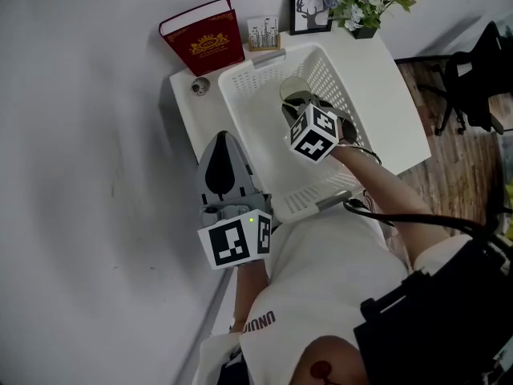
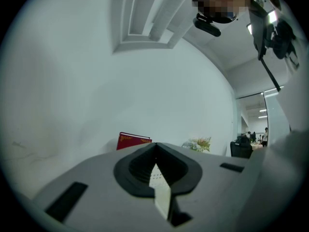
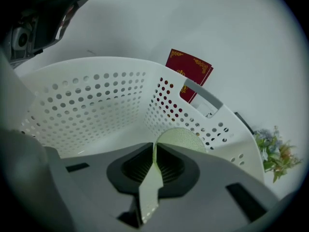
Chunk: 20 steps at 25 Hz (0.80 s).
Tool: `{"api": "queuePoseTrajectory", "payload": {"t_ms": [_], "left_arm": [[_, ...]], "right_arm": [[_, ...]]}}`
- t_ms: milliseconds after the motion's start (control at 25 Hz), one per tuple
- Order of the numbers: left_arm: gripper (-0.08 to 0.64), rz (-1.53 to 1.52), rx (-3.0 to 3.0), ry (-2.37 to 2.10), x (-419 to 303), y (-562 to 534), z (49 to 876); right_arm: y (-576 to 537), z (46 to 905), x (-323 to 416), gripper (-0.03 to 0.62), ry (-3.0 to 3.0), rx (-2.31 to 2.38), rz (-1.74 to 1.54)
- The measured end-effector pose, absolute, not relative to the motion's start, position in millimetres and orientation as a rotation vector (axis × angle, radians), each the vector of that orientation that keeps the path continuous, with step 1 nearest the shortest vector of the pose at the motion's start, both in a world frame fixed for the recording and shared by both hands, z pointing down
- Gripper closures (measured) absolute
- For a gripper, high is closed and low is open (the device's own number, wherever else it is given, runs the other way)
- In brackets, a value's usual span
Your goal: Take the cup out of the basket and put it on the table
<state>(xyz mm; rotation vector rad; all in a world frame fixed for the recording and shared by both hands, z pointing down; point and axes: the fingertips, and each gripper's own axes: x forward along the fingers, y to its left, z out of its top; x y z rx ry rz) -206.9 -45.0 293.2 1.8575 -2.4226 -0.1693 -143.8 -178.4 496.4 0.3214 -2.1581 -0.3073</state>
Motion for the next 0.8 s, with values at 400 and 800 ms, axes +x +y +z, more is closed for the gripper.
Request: {"api": "queuePoseTrajectory", "payload": {"t_ms": [400, 800], "left_arm": [[0.549, -0.159, 1.872, -2.422, -206.1, -47.3, 293.7], [0.549, -0.154, 1.89, -2.422, -204.1, -48.5, 290.9]], "right_arm": [[-179.5, 487.7, -143.9, 0.554, -2.183, 0.355, -0.313], [-177.7, 468.6, -145.9, 0.554, -2.231, 0.389, -0.349]]}}
